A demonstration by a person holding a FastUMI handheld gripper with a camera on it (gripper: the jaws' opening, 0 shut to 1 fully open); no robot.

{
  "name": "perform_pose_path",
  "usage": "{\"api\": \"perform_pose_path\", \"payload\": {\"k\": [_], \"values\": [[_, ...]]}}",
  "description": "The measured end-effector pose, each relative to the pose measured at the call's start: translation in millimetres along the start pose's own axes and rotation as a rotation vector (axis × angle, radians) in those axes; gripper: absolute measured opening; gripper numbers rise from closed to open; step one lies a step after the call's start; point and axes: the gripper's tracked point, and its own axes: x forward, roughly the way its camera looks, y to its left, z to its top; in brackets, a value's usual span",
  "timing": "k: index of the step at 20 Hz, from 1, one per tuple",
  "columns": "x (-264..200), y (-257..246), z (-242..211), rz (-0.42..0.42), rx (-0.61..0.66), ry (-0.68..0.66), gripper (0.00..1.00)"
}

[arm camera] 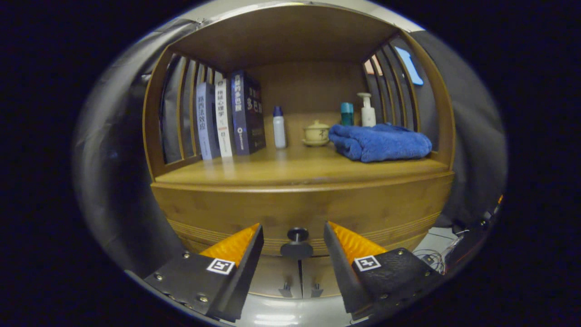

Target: Pull open the drawer, take out the items inside it, and place them on the countertop above the cabinet.

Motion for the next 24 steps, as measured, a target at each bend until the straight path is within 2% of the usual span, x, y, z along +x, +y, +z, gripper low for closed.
{"api": "perform_pose_path", "payload": {"k": [2,5,8,11,12,17,24], "values": [[4.9,-4.7,-13.6,-0.004,-0.014,0.037,0.66],[14.8,3.1,-16.0,0.017,-0.009,0.039,0.67],[20.0,2.3,-21.5,0.005,-0.026,0.069,0.45],[20.4,3.1,-20.9,0.009,-0.045,0.061,0.40],[21.7,3.3,-21.2,0.002,-0.041,0.063,0.33],[1.0,0.8,-26.9,-0.049,-0.022,0.071,0.33],[-69.2,-2.0,-49.5,-0.119,0.002,0.115,0.33]]}}
